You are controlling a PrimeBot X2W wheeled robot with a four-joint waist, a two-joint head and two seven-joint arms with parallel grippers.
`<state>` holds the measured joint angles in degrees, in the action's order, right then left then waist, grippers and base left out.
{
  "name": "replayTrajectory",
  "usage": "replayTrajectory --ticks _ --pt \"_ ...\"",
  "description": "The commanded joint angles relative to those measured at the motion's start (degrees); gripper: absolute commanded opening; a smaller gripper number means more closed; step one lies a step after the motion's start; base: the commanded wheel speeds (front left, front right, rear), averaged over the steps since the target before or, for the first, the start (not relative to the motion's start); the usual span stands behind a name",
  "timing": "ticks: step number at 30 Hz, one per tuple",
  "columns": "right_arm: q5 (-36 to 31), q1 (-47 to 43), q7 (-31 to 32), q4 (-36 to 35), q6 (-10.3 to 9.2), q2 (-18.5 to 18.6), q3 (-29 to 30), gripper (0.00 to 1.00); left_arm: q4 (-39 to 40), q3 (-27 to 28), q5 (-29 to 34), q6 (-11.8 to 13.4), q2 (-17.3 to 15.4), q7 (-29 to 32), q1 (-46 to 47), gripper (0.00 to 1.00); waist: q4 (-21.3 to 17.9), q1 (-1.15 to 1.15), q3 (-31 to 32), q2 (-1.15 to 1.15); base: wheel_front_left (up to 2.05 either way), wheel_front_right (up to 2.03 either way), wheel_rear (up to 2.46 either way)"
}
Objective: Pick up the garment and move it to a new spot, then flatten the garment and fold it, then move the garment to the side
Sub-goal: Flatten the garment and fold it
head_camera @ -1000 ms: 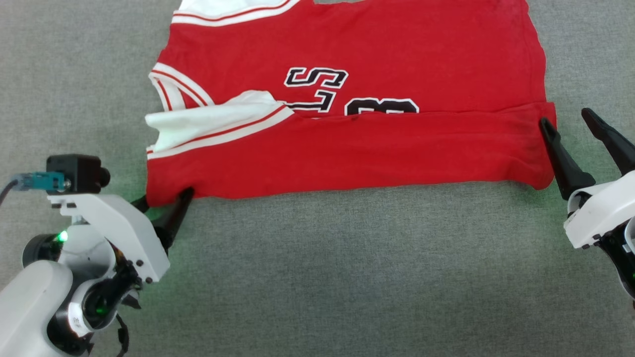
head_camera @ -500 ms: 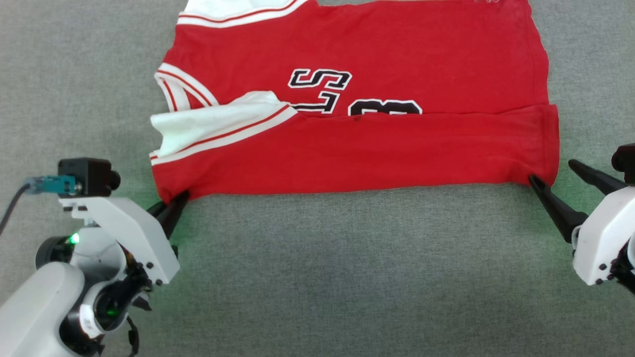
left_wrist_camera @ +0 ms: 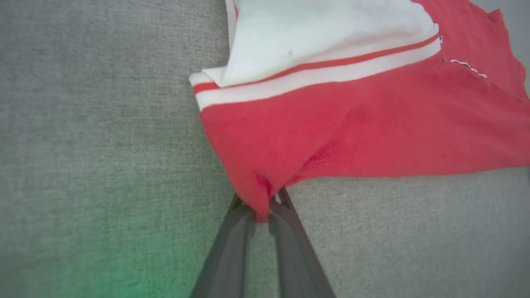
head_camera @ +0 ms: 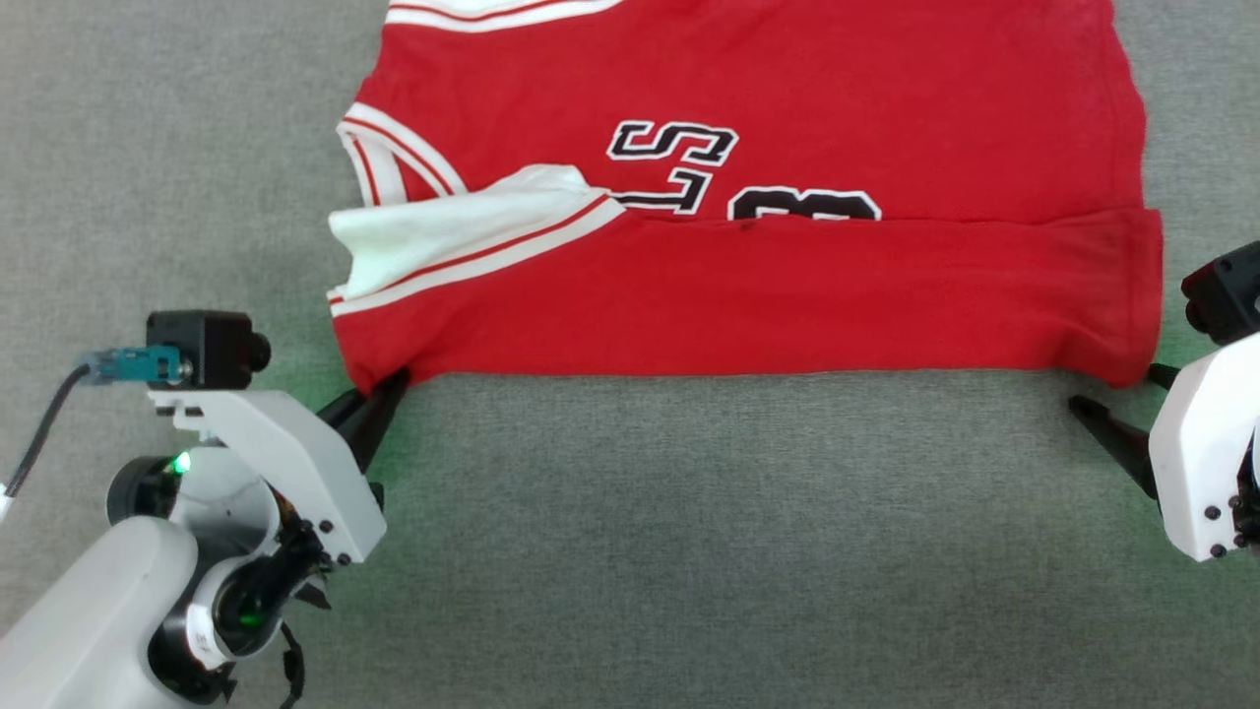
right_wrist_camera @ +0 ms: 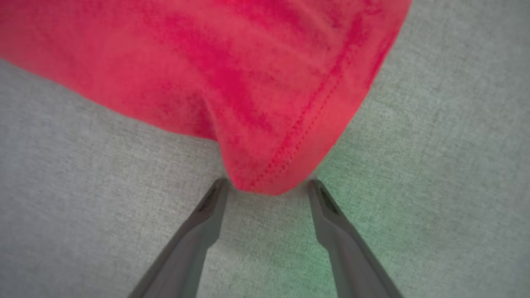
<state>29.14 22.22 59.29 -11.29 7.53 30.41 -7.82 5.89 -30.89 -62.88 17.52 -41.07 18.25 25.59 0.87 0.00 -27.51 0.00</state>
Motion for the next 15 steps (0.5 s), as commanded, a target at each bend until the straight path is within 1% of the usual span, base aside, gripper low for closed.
replayTrajectory --ticks 1,8,13,14,15 --pt "-0.34 0.32 0.52 0.94 -0.09 -0.65 -0.1 1.0 -0.7 -0.82 0.21 -0.31 0.73 0.14 -0.33 0.0 0.53 0.0 -0.48 0.0 0.0 0.0 0.0" --pt "-3.27 0.97 -1.16 4.68 -0.09 -2.37 -0.68 1.0 -1.39 -1.24 0.29 -0.92 1.58 -0.45 -0.2 0.0 1.11 0.0 -0.73 0.0 0.0 0.0 0.0" --pt "-4.51 1.21 -2.81 7.21 -0.1 -2.93 -1.17 1.0 -1.66 -1.37 0.22 -1.23 1.86 -0.76 -0.42 0.0 1.07 0.0 -0.55 0.0 0.0 0.0 0.0" --pt "-4.87 1.18 -3.07 7.6 -0.11 -3.04 -1.07 0.89 -1.67 -1.42 0.22 -1.22 1.91 -0.79 -0.42 0.0 1.06 0.0 -0.54 0.0 0.0 0.0 0.0" --pt "-5.17 1.29 -3.54 8.03 -0.11 -3.29 -0.81 0.64 -1.67 -1.44 0.21 -1.29 1.93 -0.84 -0.41 0.0 1.03 0.0 -0.56 0.0 0.0 0.0 0.0"
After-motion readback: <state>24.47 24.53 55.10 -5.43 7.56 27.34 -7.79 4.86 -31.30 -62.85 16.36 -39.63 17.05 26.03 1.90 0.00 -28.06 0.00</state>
